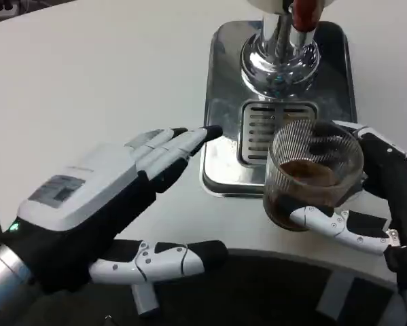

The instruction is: Grasp the cup under the faucet to collect the drink, then remove the cup.

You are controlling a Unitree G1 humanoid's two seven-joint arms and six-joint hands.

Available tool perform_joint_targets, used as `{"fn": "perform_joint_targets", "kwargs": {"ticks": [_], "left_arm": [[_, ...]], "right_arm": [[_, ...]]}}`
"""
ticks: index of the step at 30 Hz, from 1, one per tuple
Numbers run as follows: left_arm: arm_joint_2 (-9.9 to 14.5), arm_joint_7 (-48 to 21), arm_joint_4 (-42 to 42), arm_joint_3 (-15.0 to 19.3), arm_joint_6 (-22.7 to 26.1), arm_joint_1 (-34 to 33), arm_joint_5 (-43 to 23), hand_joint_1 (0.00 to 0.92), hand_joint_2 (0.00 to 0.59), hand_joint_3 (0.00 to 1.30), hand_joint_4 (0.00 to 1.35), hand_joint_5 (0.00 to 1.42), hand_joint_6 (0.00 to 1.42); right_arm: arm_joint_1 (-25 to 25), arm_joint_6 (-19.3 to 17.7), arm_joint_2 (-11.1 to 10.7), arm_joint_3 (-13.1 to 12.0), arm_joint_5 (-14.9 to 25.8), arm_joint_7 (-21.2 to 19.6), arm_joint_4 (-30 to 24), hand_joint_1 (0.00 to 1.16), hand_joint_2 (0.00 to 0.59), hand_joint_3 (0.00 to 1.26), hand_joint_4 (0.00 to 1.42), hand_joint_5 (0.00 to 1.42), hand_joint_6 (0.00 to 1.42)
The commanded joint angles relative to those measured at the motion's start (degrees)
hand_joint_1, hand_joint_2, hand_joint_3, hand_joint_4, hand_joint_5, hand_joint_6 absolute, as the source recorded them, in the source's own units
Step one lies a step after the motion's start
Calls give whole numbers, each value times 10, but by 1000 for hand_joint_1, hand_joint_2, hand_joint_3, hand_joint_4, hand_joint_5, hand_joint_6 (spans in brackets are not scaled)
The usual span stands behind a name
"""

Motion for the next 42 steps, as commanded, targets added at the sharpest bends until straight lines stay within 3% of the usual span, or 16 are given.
{"fn": "perform_joint_targets", "kwargs": {"ticks": [1,20,42], "left_arm": [[5,-2,-23,3,5,32,16,0,119,0,0,0,0],[2,-7,-86,30,25,116,31,0,119,0,0,0,0],[-6,-8,-132,50,48,160,44,0,115,0,0,0,0]], "right_arm": [[10,-24,-6,-4,22,13,-33,954,169,720,786,954,886],[38,-20,-34,-2,59,79,-75,954,169,731,796,970,905],[56,-17,-63,-33,92,112,-87,954,168,746,796,972,919]]}}
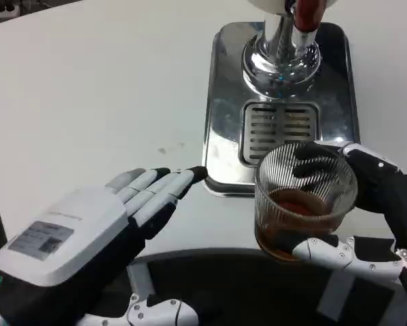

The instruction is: Grasp the cup under the faucet to collect the drink, then remove the cup.

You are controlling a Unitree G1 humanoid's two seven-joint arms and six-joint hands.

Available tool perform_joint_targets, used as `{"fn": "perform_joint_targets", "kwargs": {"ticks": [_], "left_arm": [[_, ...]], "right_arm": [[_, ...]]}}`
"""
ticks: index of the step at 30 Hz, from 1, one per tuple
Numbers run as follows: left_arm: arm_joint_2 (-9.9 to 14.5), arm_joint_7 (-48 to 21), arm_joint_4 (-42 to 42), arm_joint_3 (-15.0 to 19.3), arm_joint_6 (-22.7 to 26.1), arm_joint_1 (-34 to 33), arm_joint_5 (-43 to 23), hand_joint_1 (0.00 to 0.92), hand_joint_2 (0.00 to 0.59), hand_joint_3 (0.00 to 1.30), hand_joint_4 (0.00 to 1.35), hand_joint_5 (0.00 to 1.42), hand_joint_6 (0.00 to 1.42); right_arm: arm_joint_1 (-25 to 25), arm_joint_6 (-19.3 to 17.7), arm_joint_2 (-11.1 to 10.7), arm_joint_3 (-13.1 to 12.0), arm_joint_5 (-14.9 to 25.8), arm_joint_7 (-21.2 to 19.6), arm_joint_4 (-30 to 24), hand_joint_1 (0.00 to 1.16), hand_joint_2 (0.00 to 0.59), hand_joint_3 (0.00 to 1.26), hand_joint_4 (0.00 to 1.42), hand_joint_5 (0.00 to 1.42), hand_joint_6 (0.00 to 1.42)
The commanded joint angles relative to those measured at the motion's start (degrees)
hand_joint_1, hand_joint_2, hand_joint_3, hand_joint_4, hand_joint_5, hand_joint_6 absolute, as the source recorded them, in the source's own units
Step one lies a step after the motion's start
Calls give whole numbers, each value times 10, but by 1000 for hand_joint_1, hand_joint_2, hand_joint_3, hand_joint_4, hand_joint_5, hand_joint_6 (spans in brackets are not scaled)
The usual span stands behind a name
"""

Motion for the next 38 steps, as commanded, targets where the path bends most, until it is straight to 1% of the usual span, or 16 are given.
{"fn": "perform_joint_targets", "kwargs": {"ticks": [1,11,19,25,32,38], "left_arm": [[-1,-7,-12,6,10,15,6,0,115,0,0,0,0],[-3,-8,-24,6,26,21,14,0,115,0,0,0,0],[-3,-7,-22,-10,38,11,26,0,115,0,0,0,0],[-2,-7,-19,-24,44,-2,32,0,115,0,0,0,0],[-1,-8,-17,-28,45,-6,34,0,115,0,0,0,0],[-3,-7,-17,-30,44,-5,32,0,115,0,0,0,0]], "right_arm": [[4,-17,-2,-3,18,7,-20,954,168,746,796,972,919],[-1,-18,-8,-1,30,17,-9,954,168,747,806,984,928],[-19,-20,-17,-11,41,27,7,954,168,747,806,984,928],[-22,-18,-21,-15,45,27,11,954,168,747,806,984,928],[-26,-12,-25,-18,48,27,9,954,168,754,822,984,941],[-27,-16,-25,-22,46,25,9,954,168,755,824,994,943]]}}
